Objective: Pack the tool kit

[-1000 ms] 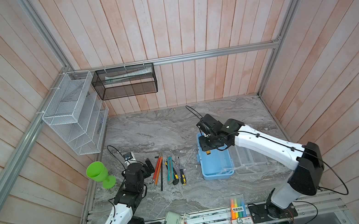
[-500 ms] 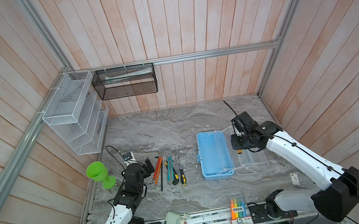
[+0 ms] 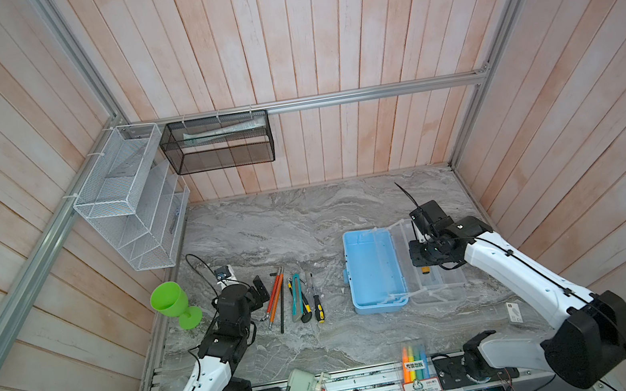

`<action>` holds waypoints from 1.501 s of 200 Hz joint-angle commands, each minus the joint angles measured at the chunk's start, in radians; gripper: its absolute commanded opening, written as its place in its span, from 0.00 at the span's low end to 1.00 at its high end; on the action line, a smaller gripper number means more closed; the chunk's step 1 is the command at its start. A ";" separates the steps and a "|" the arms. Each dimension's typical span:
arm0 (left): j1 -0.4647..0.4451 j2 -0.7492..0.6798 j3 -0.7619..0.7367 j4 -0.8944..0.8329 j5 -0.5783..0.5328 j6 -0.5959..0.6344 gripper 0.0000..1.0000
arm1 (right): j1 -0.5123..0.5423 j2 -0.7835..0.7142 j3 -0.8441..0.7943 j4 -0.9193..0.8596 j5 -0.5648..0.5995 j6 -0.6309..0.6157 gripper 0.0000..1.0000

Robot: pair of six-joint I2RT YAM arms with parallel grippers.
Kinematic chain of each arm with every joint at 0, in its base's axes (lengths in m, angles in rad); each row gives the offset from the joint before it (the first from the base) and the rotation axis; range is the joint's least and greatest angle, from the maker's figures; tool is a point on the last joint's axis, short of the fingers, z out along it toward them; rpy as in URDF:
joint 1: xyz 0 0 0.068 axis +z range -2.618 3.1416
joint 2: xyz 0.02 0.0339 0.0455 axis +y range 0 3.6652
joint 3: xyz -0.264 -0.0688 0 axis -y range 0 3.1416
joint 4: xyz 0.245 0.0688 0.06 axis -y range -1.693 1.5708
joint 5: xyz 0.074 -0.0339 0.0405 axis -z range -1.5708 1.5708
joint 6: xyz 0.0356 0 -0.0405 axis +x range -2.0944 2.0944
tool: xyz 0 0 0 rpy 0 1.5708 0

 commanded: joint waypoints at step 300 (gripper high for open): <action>0.017 0.037 0.041 0.016 0.019 0.002 1.00 | 0.679 0.629 0.220 0.465 -0.189 0.372 0.33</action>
